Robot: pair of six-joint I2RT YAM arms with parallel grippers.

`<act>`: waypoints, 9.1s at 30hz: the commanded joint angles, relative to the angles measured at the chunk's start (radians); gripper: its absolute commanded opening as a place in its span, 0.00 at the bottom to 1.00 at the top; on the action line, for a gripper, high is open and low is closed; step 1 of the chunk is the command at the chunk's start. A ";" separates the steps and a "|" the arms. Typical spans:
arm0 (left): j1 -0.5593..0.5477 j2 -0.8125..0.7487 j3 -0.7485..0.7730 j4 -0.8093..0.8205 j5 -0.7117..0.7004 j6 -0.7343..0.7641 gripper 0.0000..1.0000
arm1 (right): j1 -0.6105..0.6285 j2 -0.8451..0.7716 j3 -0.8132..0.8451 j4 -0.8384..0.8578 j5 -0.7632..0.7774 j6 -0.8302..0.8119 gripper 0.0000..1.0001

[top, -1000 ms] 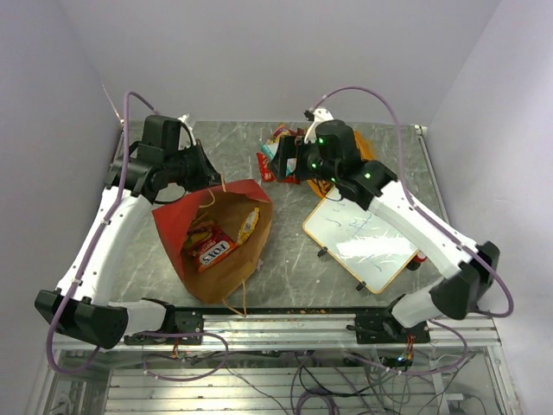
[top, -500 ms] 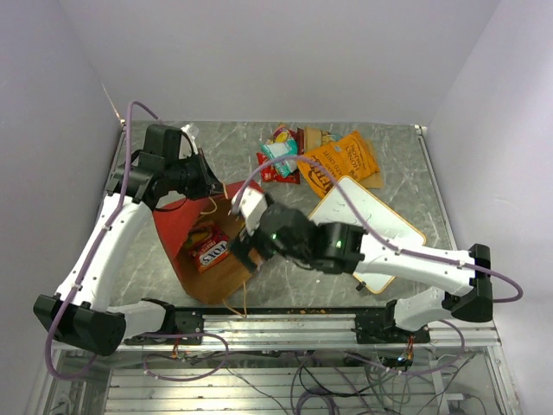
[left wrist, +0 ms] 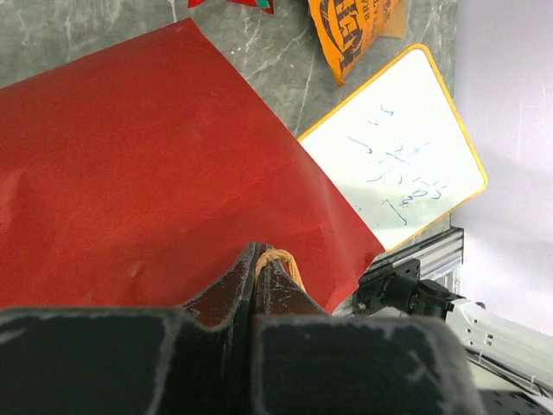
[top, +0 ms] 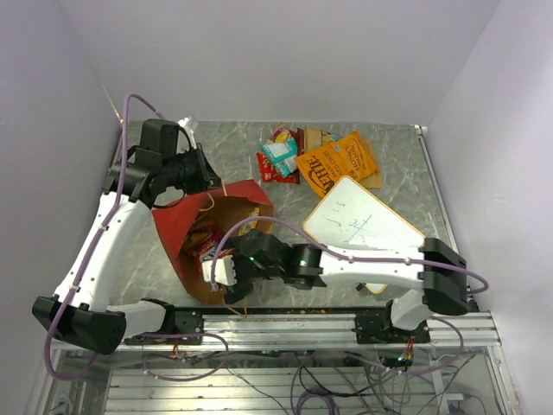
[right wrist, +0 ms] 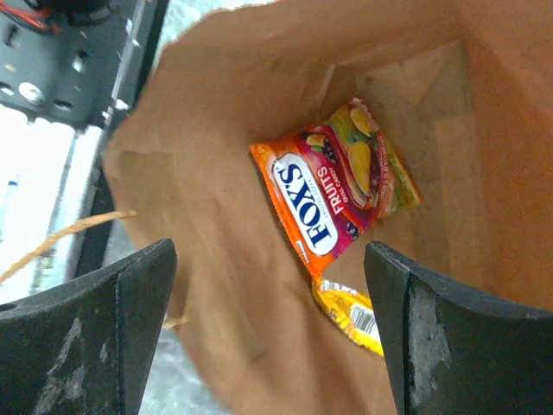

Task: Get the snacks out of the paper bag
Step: Take out the snack from the paper bag, then place the snack at the center of the board, then take out the snack from the paper bag.

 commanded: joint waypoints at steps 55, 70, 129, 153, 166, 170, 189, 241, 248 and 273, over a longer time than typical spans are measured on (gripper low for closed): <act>-0.016 -0.001 0.125 -0.134 -0.128 0.102 0.07 | -0.163 0.145 0.044 0.153 -0.354 -0.050 0.00; -0.015 -0.009 0.053 -0.079 -0.053 0.053 0.07 | -0.128 -0.219 0.045 0.165 -0.225 0.391 0.00; -0.004 0.221 0.326 -0.164 -0.206 0.189 0.07 | -0.897 0.422 0.380 0.397 0.405 -0.178 0.00; 0.005 0.266 0.345 -0.178 -0.191 0.223 0.07 | -0.988 0.408 0.467 0.370 0.374 -0.253 0.00; 0.009 0.257 0.339 -0.179 -0.202 0.214 0.07 | -0.936 0.583 0.484 0.305 0.215 0.127 0.00; 0.011 0.253 0.328 -0.172 -0.193 0.206 0.07 | -0.917 0.615 0.507 0.292 0.137 0.246 0.03; 0.011 0.197 0.147 -0.040 0.091 0.065 0.07 | -0.839 0.108 0.143 0.185 -0.063 0.439 0.68; -0.080 0.120 0.245 -0.123 -0.047 0.137 0.07 | -0.185 0.304 0.026 0.326 0.084 -0.170 0.72; -0.093 0.115 0.278 -0.153 -0.113 0.173 0.07 | -0.223 0.412 0.075 0.376 0.046 -0.211 0.64; -0.093 0.151 0.317 -0.199 -0.130 0.187 0.07 | -0.249 0.641 0.156 0.514 0.037 -0.291 0.40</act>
